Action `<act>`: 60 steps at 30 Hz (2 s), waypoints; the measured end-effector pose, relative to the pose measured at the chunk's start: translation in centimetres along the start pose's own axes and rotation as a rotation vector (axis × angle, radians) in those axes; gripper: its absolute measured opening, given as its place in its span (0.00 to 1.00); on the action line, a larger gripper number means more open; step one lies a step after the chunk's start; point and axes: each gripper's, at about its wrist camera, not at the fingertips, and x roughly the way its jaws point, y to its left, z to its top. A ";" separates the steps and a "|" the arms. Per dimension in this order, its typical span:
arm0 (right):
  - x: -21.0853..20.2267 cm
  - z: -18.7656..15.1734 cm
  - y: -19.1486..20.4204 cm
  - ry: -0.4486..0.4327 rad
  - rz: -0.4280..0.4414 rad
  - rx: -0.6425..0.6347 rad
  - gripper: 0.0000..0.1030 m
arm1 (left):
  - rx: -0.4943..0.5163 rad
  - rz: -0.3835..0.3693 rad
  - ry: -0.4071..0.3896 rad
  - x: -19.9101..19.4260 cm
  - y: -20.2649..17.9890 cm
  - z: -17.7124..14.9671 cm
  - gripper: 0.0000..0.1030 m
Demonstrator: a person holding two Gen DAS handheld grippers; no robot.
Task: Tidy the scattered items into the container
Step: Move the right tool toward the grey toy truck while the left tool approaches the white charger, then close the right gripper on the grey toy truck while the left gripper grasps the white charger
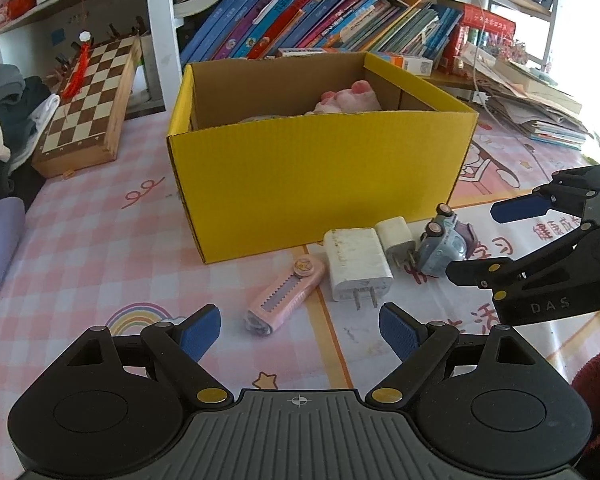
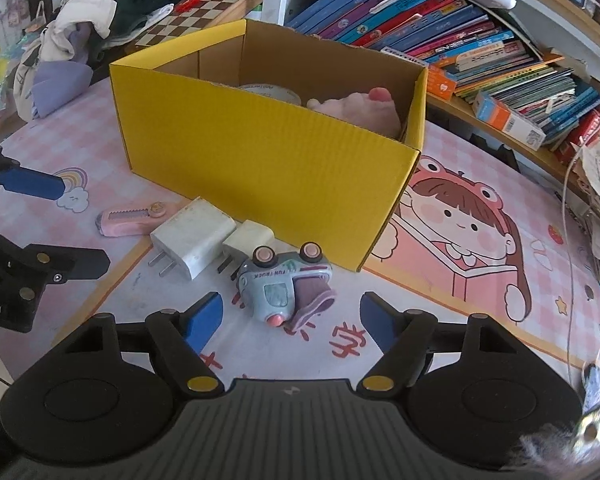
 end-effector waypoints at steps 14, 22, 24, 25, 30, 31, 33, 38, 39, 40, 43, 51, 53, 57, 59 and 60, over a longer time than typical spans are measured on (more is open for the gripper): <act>2.6 1.2 -1.1 0.033 0.057 -0.028 0.66 | -0.037 0.039 0.005 1.3 0.2 0.8 0.84; 2.9 1.4 -1.8 0.030 0.089 -0.044 0.58 | 0.035 -0.060 0.021 2.5 -2.0 1.8 0.66; 3.0 1.4 -1.9 0.029 0.095 -0.051 0.58 | 0.053 -0.073 0.031 3.0 -2.5 1.9 0.65; 3.0 1.3 -1.9 0.029 0.096 -0.057 0.58 | 0.062 -0.079 0.036 3.2 -2.7 2.0 0.62; 3.2 1.2 -1.8 0.030 0.096 -0.088 0.59 | 0.087 -0.098 0.066 4.6 -3.6 2.2 0.51; 3.3 1.2 -1.8 0.030 0.096 -0.091 0.59 | 0.090 -0.098 0.070 4.8 -3.7 2.2 0.49; 3.4 1.2 -2.0 0.031 0.098 -0.092 0.59 | 0.097 -0.093 0.074 5.2 -3.9 2.2 0.47; 3.6 1.3 -2.3 0.033 0.092 -0.087 0.60 | 0.088 -0.086 0.078 5.8 -3.9 2.3 0.46; 3.7 1.3 -2.3 0.034 0.092 -0.085 0.60 | 0.085 -0.085 0.082 5.9 -3.8 2.3 0.46; 3.7 1.3 -2.3 0.036 0.092 -0.084 0.60 | 0.080 -0.084 0.086 6.0 -3.7 2.3 0.46; 3.8 1.2 -2.3 0.042 0.091 -0.081 0.61 | 0.059 -0.080 0.101 6.6 -3.4 2.4 0.46; 4.2 1.1 -2.5 0.070 0.097 -0.062 0.59 | 0.076 -0.080 0.080 7.2 -3.4 2.8 0.45; 4.2 1.1 -2.4 0.071 0.096 -0.064 0.59 | 0.080 -0.083 0.075 7.2 -3.3 2.8 0.46; 4.3 1.2 -2.2 0.074 0.093 -0.067 0.58 | 0.079 -0.084 0.069 7.1 -3.0 2.6 0.40; 4.3 1.2 -2.1 0.075 0.092 -0.069 0.58 | 0.068 -0.094 0.077 7.0 -2.9 2.7 0.40; 4.3 1.2 -2.1 0.076 0.091 -0.070 0.58 | 0.059 -0.102 0.084 6.9 -2.8 2.7 0.40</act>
